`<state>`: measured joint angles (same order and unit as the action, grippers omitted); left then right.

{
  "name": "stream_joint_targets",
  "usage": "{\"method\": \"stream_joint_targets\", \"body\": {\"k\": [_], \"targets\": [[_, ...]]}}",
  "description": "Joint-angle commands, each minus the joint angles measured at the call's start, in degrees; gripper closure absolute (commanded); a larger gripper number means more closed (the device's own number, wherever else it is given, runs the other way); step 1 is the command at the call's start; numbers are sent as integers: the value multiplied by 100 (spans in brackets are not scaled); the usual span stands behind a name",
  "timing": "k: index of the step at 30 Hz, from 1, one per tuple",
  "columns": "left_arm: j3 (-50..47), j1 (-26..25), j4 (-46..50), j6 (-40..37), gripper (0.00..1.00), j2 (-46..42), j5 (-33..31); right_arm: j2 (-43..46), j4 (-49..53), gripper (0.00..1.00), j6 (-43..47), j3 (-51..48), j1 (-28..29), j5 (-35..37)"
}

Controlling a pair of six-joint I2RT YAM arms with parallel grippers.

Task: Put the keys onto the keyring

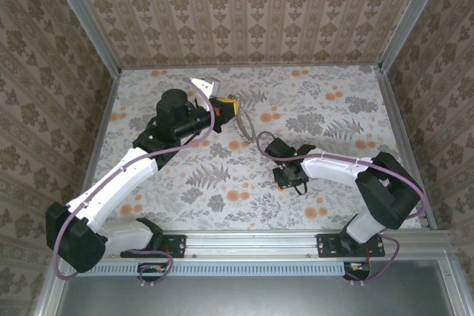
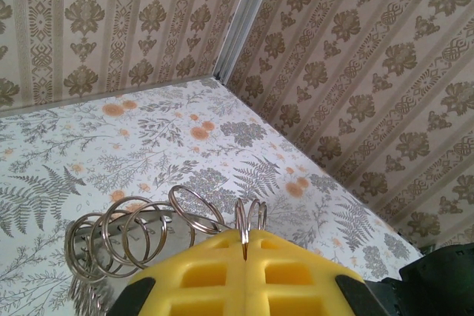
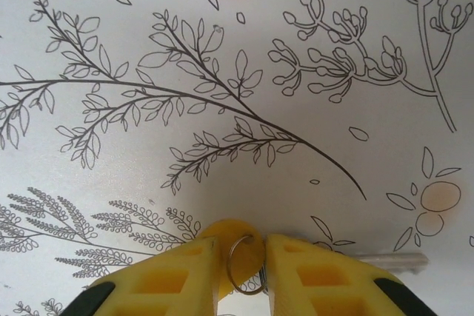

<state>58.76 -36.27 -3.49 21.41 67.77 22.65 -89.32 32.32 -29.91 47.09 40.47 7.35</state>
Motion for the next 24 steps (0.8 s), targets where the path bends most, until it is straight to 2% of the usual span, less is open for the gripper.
{"method": "stream_joint_targets", "body": {"k": [1, 7, 15, 24], "targets": [[33, 24, -398, 108, 100, 0, 106, 96, 73, 80, 46, -137, 21, 213], [48, 24, -400, 127, 100, 0, 121, 186, 147, 100, 95, -47, 5, 278], [108, 21, -327, 120, 100, -3, 173, 1086, 377, 100, 265, 349, -189, 145], [156, -7, -271, 97, 100, -9, 182, 2233, -120, 100, 105, 271, -1001, -1283]]}}
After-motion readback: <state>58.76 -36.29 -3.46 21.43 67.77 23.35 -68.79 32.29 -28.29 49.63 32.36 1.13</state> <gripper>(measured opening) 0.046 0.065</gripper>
